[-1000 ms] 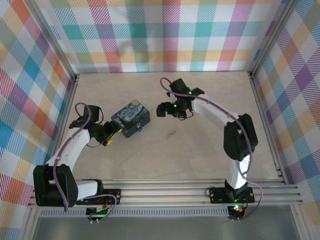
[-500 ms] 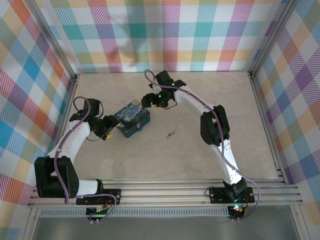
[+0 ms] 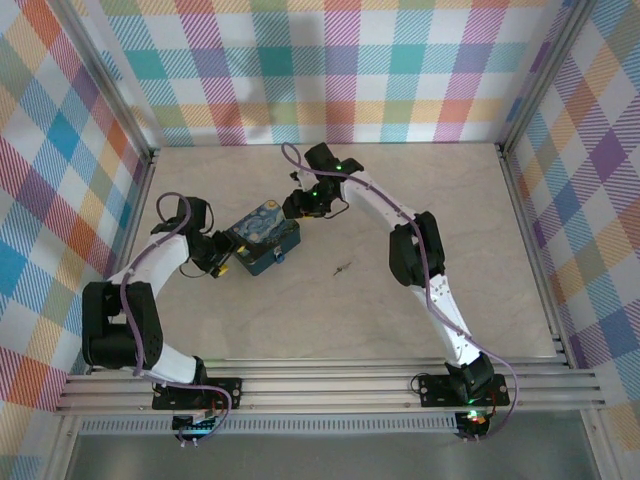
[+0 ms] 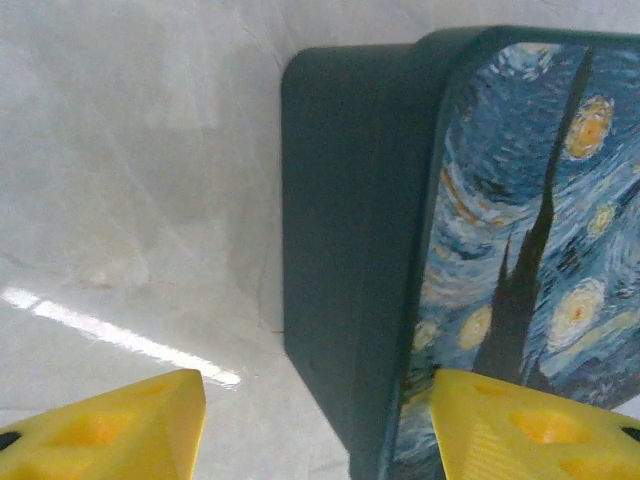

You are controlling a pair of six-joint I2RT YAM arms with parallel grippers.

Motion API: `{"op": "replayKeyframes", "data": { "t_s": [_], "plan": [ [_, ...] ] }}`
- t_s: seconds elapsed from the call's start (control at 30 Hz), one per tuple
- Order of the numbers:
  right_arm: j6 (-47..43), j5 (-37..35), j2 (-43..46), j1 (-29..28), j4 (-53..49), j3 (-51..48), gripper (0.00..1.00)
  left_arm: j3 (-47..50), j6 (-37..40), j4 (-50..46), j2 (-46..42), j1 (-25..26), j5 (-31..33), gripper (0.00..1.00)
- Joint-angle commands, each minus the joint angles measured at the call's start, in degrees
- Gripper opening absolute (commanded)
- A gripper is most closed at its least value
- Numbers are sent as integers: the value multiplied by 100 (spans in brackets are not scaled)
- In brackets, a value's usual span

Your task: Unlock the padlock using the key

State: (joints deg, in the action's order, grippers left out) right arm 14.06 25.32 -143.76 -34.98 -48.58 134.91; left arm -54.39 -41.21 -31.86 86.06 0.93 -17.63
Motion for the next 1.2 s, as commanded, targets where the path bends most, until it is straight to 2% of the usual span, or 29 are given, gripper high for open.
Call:
{"op": "replayKeyframes", "data": {
  "t_s": [0.0,0.2,0.33,0.47,0.63,0.87,1.03,1.17],
  "plan": [
    [-26,438,-108,-53,-83,63,47,-149,-72,158,245,-34,58,59],
    [86,663,78,-70,158,-509,40,-492,-60,369,813,122,-101,50],
    [-165,471,629,-10,146,-1198,38,-1104,14,389,1445,500,-120,45],
    [70,236,1263,254,632,-2260,40,-2105,-53,234,2229,1090,-97,44],
    [555,56,1758,639,796,-3030,40,-3812,77,-376,3323,1788,-243,44],
    [561,-333,2564,1390,893,-4128,41,-6173,89,-937,4907,2765,-347,44],
    [807,-370,2810,1932,876,-4465,43,-7254,45,-1156,5530,2970,-569,45],
    [861,-125,2716,2030,671,-4205,43,-7794,148,-1056,5843,2946,-471,46]
  ]
}}
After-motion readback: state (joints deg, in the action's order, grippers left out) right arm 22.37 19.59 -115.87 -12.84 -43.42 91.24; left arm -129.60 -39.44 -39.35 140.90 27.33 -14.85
